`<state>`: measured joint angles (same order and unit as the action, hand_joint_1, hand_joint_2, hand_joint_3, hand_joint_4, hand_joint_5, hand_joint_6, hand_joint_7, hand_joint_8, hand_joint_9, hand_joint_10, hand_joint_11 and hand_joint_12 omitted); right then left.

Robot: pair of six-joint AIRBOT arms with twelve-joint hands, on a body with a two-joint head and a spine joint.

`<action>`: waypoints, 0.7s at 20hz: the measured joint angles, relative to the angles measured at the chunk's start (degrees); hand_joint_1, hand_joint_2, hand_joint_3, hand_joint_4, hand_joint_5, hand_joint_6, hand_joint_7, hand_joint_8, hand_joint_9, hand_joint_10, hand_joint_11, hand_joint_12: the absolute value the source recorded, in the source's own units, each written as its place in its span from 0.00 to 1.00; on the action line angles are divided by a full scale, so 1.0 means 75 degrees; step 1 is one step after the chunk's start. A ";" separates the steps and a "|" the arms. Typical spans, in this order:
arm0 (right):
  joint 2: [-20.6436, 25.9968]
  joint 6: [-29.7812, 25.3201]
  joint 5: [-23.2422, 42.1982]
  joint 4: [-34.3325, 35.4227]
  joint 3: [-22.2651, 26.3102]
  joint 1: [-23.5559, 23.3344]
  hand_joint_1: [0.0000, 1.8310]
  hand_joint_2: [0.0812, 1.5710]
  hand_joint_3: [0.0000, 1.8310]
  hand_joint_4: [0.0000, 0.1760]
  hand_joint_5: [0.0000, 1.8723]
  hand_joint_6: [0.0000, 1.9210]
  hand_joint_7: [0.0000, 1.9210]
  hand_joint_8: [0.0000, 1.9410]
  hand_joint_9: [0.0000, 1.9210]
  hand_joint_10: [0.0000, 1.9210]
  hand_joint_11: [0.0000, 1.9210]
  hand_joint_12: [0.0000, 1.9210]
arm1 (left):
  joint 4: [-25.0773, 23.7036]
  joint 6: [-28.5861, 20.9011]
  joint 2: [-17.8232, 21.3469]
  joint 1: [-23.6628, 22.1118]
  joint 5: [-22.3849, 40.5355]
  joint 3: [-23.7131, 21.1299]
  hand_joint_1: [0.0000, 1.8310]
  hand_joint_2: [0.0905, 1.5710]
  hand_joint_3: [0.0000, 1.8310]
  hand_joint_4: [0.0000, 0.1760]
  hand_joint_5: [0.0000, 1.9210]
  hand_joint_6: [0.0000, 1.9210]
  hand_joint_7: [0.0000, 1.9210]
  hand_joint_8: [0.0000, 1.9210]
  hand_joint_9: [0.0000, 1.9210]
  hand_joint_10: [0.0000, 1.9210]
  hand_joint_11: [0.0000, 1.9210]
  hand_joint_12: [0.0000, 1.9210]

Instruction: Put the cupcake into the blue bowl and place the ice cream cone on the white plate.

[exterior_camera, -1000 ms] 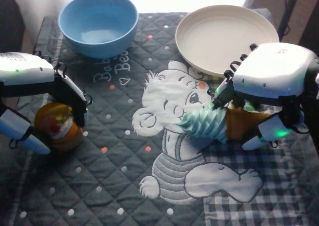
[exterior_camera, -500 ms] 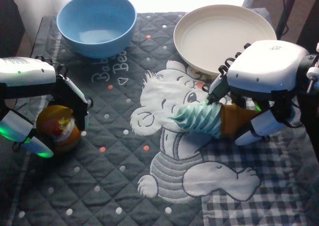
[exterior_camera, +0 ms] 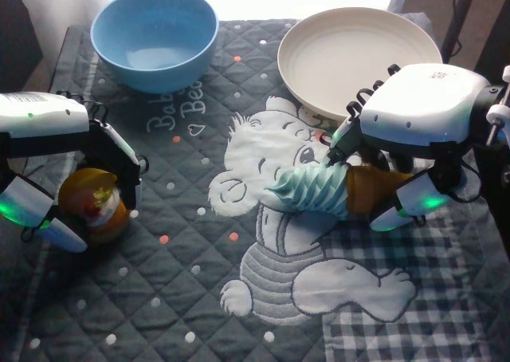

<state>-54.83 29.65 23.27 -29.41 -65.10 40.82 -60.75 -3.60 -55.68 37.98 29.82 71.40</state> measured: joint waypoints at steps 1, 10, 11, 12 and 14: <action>0.0000 0.0006 -0.0006 0.0000 0.0000 0.0000 0.69 0.66 0.00 0.00 0.51 0.47 0.65 0.34 0.75 0.03 0.52 0.63 | -0.0003 0.0000 0.0000 0.0000 -0.0003 0.0000 0.76 0.65 0.00 0.00 0.56 0.46 0.61 0.27 0.51 0.55 0.41 0.61; 0.0685 0.0172 0.0603 0.0122 0.0248 -0.1003 0.70 0.66 0.00 0.00 0.51 0.46 0.64 0.37 0.80 0.04 0.58 0.63 | 0.0793 0.0609 0.0321 -0.0842 0.0595 0.0134 0.76 0.64 0.00 0.00 0.58 0.43 0.64 0.20 0.55 0.49 0.46 0.56; 0.0664 0.0216 0.0676 0.0117 0.0283 -0.1037 0.70 0.66 0.00 0.00 0.50 0.46 0.64 0.38 0.80 0.04 0.59 0.62 | 0.1084 0.0731 0.0498 -0.0976 0.0662 0.0140 0.76 0.63 0.00 0.00 0.58 0.42 0.65 0.18 0.55 0.49 0.46 0.56; 0.0664 0.0213 0.0743 0.0152 0.0283 -0.1084 0.70 0.66 0.00 0.00 0.50 0.46 0.64 0.38 0.80 0.04 0.59 0.62 | 0.1218 0.0746 0.0551 -0.1058 0.0676 0.0154 0.76 0.63 0.00 0.00 0.58 0.42 0.65 0.18 0.55 0.49 0.46 0.56; 0.0688 0.0219 0.0866 0.0242 0.0280 -0.1169 0.70 0.67 0.00 0.00 0.49 0.48 0.62 0.41 0.81 0.03 0.61 0.58 | 0.1469 0.0766 0.0667 -0.1218 0.0766 0.0192 0.76 0.64 0.00 0.00 0.55 0.45 0.63 0.25 0.58 0.47 0.48 0.52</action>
<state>-49.67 31.29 29.76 -27.59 -63.00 32.05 -49.74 2.15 -50.68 28.84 35.57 72.84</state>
